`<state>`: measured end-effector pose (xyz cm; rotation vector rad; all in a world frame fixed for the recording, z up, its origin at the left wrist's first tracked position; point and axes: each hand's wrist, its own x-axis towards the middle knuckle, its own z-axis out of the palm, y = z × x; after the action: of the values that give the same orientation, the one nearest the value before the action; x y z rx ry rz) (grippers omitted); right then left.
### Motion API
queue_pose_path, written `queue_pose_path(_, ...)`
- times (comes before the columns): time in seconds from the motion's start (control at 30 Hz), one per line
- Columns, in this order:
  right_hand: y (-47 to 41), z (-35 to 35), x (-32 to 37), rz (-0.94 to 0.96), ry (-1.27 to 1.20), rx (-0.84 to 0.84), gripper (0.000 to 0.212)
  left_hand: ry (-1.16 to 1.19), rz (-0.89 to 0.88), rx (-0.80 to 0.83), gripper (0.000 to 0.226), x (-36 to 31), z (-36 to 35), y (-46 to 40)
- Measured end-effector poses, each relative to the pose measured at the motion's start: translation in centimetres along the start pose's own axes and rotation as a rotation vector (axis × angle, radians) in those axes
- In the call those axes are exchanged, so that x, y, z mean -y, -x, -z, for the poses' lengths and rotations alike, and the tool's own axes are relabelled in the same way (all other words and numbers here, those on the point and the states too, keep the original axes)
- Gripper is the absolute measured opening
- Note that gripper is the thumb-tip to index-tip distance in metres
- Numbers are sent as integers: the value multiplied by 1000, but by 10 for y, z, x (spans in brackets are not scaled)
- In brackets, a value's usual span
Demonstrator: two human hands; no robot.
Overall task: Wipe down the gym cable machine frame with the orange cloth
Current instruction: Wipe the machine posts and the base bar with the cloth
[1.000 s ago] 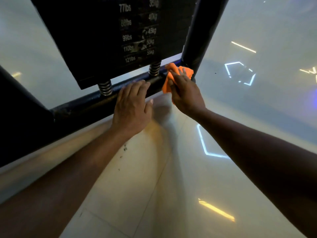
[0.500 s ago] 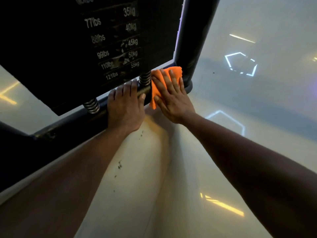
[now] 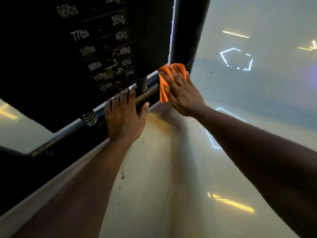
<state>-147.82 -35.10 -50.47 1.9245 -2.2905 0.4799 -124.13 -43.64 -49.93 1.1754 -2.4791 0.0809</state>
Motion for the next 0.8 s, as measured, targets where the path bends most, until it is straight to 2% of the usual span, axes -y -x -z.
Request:
queue_pose_path(0.1, 1, -3, 28, -103, -78, -42, 64, 10, 11, 0, 69, -1, 1, 1)
queue_pose_path(0.2, 12, -13, 46, 0, -90, 5, 64, 6, 5, -12, 68, 0, 0, 2)
queue_pose_path(0.3, 8, 0, 14, 71, 1, 38, 64, 11, 9, -19, 66, 0, 0, 3)
queue_pose_path(0.37, 1, 9, -1, -12, 21, 23, 63, 14, 14, -15, 65, -1, 1, 2)
queue_pose_path(0.47, 1, 2, 33, -122, -78, -34, 63, 28, 12, -7, 64, 0, 2, 1)
queue_pose_path(0.53, 8, -9, 54, -49, -137, -31, 62, 32, 8, -6, 64, 0, 3, 0)
queue_pose_path(0.63, 6, -4, 28, 85, -69, 4, 64, 27, 1, -2, 64, 2, 2, 0)
queue_pose_path(0.73, -2, 9, 1, -48, -63, 12, 65, 16, -1, 14, 66, 2, 2, -1)
queue_pose_path(0.8, -2, 3, 23, -124, -119, -21, 63, 23, 5, 34, 66, 1, 3, -1)
